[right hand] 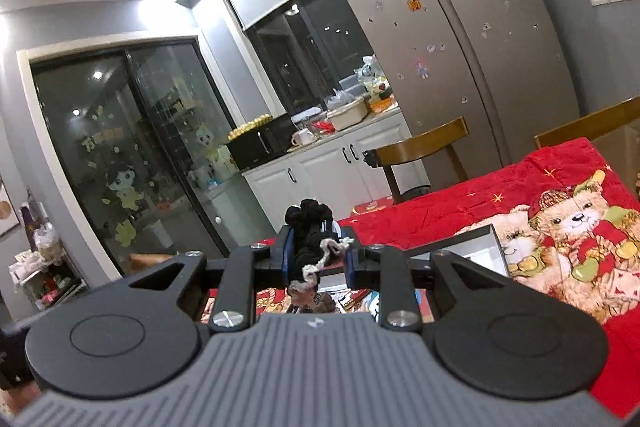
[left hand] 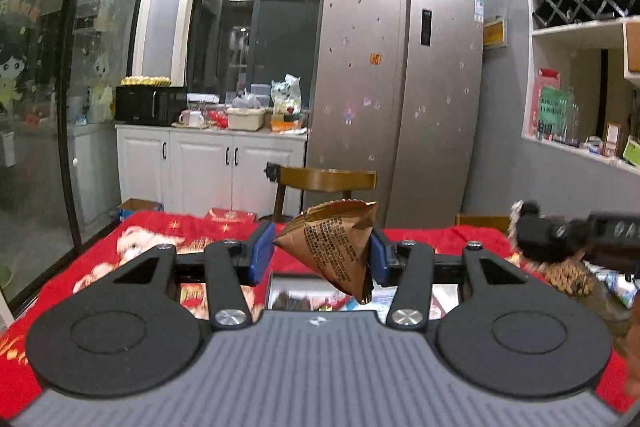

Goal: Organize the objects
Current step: 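Lift the pouch and black scrunchie and carry both toward the black box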

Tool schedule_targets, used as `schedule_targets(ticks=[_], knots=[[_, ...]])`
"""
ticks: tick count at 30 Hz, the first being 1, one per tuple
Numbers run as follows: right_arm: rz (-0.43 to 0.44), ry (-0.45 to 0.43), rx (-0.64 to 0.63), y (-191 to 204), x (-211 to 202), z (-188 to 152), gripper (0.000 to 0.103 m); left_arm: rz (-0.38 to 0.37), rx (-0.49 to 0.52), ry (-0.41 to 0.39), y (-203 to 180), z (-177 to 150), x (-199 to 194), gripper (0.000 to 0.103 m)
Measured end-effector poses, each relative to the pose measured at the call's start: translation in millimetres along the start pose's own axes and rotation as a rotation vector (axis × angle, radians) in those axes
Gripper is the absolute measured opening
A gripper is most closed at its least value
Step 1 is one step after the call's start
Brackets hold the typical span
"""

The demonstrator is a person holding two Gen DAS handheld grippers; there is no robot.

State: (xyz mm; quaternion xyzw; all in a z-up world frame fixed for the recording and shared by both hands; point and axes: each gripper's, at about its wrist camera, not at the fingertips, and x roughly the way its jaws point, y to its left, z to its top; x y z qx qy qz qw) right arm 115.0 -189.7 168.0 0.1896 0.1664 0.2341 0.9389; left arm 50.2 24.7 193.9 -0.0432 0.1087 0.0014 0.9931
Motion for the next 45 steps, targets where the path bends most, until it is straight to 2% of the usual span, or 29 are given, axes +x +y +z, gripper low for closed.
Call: schedule_targets(ticks=[7,10,16,18,21,24,27,32,38,45], knots=[[0.002,0.062,0.014,20.5,48.2,1.9,0.027,-0.048,-0.055,0.024,15.4,18.6,41.4,0.055],[-0.011,0.088,0.034,22.2,71.6,-1.1,0.027,-0.081,-0.080,0.066,25.0,16.4,70.2,0.055],[-0.068,0.172,0.065,14.1,122.4,-13.9,0.027,-0.059,-0.110,0.168,46.1,-7.6,121.8,0.055],[-0.072,0.192,0.073,11.9,136.7,-18.2,0.027,-0.059,-0.109,0.190,50.4,-20.4,132.9,0.055],[-0.070,0.215,0.088,6.2,154.5,-25.4,0.027,-0.059,-0.054,0.233,49.7,-43.2,151.1,0.055],[-0.055,0.217,0.093,-2.1,164.7,-34.3,0.027,-0.077,-0.067,0.279,52.6,-67.2,168.4,0.055],[-0.050,0.252,0.096,-10.7,176.8,-42.3,0.027,-0.096,-0.108,0.286,57.3,-86.7,178.7,0.055],[-0.061,0.285,0.098,-21.6,187.0,-52.8,0.027,-0.063,-0.073,0.242,49.3,-100.4,180.8,0.055],[-0.064,0.331,0.079,-24.6,203.5,-69.5,0.027,-0.025,-0.067,0.293,53.4,-110.9,191.9,0.055],[-0.077,0.355,0.071,-28.7,214.0,-79.6,0.027,-0.028,-0.074,0.291,57.3,-114.5,196.2,0.055]])
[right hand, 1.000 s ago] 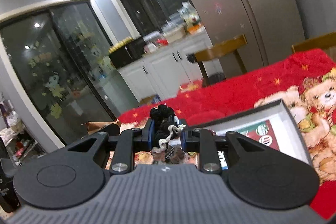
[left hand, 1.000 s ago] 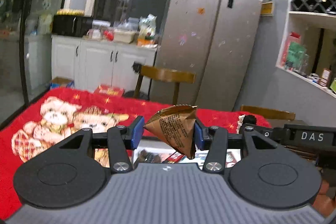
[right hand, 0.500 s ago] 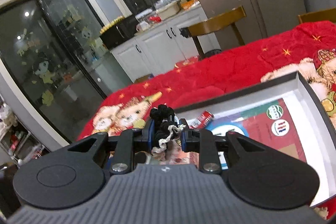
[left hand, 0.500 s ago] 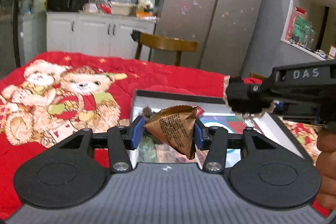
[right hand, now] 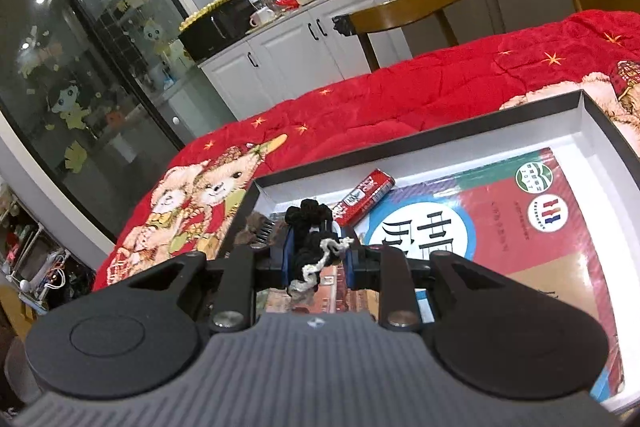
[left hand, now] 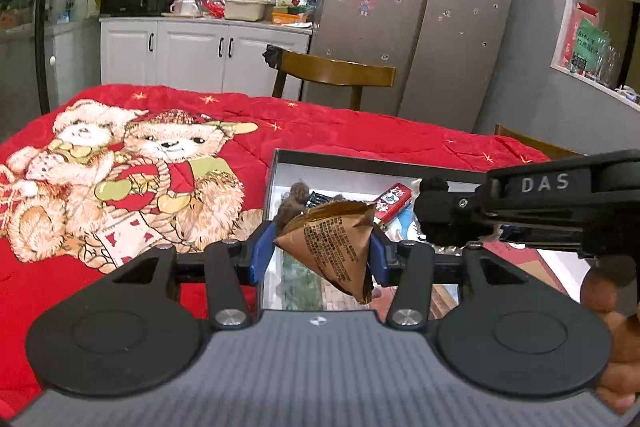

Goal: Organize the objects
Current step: 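Lift the pouch and black scrunchie and carry both toward the black box, then hold the pouch and scrunchie over the box, lowering them inside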

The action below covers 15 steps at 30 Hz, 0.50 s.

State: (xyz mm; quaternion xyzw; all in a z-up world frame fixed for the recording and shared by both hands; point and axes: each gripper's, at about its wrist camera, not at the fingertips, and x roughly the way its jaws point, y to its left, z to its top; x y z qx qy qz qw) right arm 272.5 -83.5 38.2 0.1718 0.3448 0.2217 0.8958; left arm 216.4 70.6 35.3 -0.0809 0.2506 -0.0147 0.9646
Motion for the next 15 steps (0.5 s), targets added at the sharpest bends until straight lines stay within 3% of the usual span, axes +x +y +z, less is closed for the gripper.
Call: schedule_targets(ticks=[15], knots=[[-0.017,0.003,-0.023,-0.3,8.5,-3.9,0.028,0.021,0.041,0.015,-6.1,-7.7,14.3,0.055]])
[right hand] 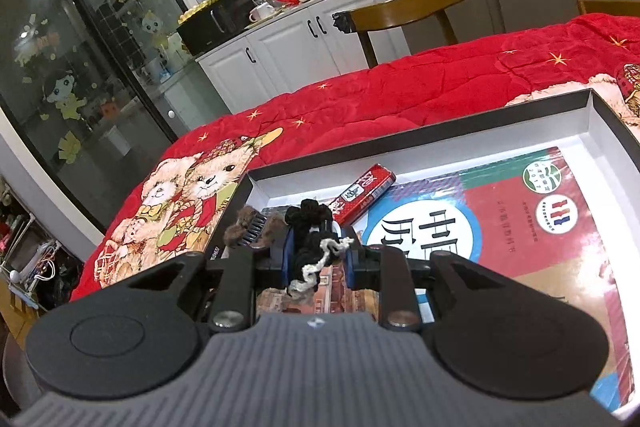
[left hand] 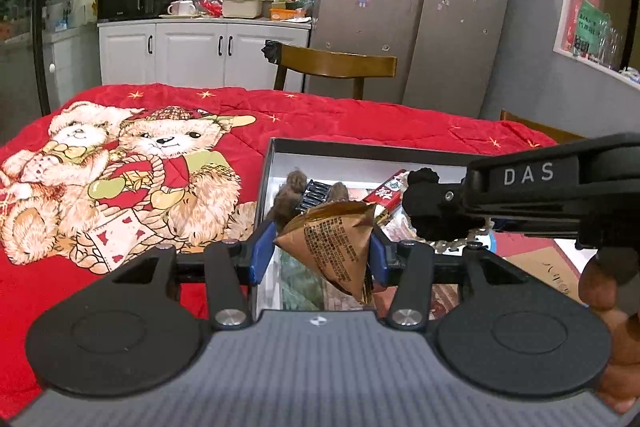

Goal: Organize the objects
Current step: 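Hold the pouch and scrunchie over the box, lowering them inside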

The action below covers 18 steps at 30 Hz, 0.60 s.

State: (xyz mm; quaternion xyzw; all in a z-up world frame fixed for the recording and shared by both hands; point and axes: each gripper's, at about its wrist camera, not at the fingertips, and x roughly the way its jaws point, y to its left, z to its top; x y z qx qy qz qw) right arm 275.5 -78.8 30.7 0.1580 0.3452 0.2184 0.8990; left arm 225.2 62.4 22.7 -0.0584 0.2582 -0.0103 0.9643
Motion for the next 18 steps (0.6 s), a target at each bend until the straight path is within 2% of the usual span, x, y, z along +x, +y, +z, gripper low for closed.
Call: schedule_targets(ticks=[13,18], knots=[[-0.012,-0.052,-0.063,3.1,0.5,-4.4,0.028,0.056,0.072,-0.011,-12.1,-3.7,1.5,0.055],[-0.011,-0.044,-0.074,4.0,6.5,-10.4,0.028,0.067,0.081,-0.014,-14.2,-4.6,1.6,0.055]])
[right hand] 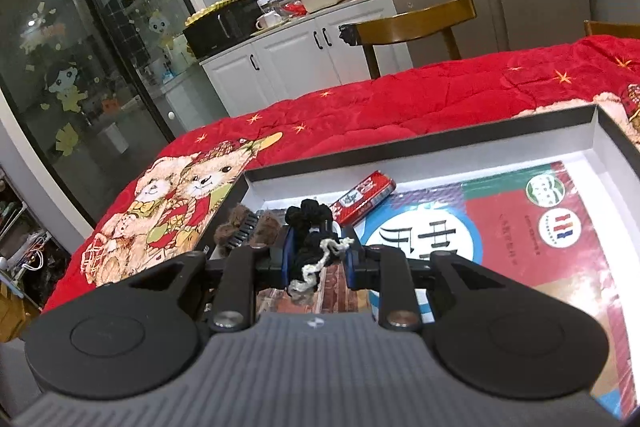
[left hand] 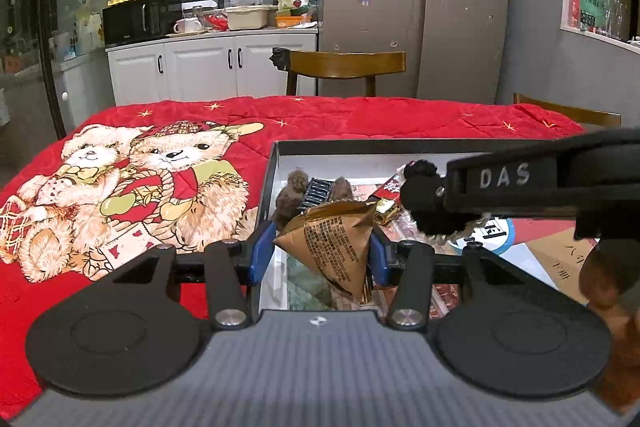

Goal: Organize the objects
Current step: 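Hold the pouch and scrunchie over the box, lowering them inside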

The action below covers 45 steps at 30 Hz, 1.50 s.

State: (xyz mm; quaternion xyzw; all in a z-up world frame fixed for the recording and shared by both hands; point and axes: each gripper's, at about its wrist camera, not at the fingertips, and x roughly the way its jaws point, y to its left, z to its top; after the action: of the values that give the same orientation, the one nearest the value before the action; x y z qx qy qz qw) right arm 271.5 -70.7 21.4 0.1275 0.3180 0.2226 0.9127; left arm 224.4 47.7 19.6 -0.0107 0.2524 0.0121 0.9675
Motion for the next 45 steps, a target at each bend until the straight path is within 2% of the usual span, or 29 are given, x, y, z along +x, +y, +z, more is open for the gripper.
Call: schedule_targets(ticks=[6,24,30,35,38,39,41,43,45], knots=[[0.026,-0.037,-0.015,1.7,0.6,-9.5,0.028,0.001,-0.001,-0.014,0.3,-2.9,-0.3,0.055],[0.042,-0.029,0.000,1.7,-0.6,-15.7,0.030,0.006,0.011,-0.018,-0.9,-3.9,0.4,0.055],[0.054,-0.011,0.022,-1.0,1.4,-14.2,0.032,-0.017,0.017,-0.017,-1.7,-3.2,-0.1,0.056],[0.076,0.005,0.060,-7.4,1.2,-11.7,0.040,0.005,0.085,-0.041,-10.3,-3.6,-4.8,0.058],[0.090,-0.003,0.080,-10.4,-0.3,-9.8,0.042,0.004,0.090,-0.056,-10.7,-3.5,-7.9,0.061],[0.090,-0.004,0.086,-10.6,-0.6,-8.8,0.045,0.009,0.084,-0.053,-9.9,-2.9,-8.0,0.066],[0.099,-0.013,0.101,-14.1,-2.9,-6.9,0.058,-0.016,0.051,-0.041,-4.3,-1.0,-7.7,0.067],[0.131,-0.019,0.122,-17.5,-5.7,-3.1,0.064,-0.041,0.012,-0.035,1.8,0.7,-8.4,0.067],[0.151,-0.029,0.140,-19.6,-10.2,0.7,0.065,-0.059,-0.020,-0.032,5.8,3.1,-11.0,0.067]])
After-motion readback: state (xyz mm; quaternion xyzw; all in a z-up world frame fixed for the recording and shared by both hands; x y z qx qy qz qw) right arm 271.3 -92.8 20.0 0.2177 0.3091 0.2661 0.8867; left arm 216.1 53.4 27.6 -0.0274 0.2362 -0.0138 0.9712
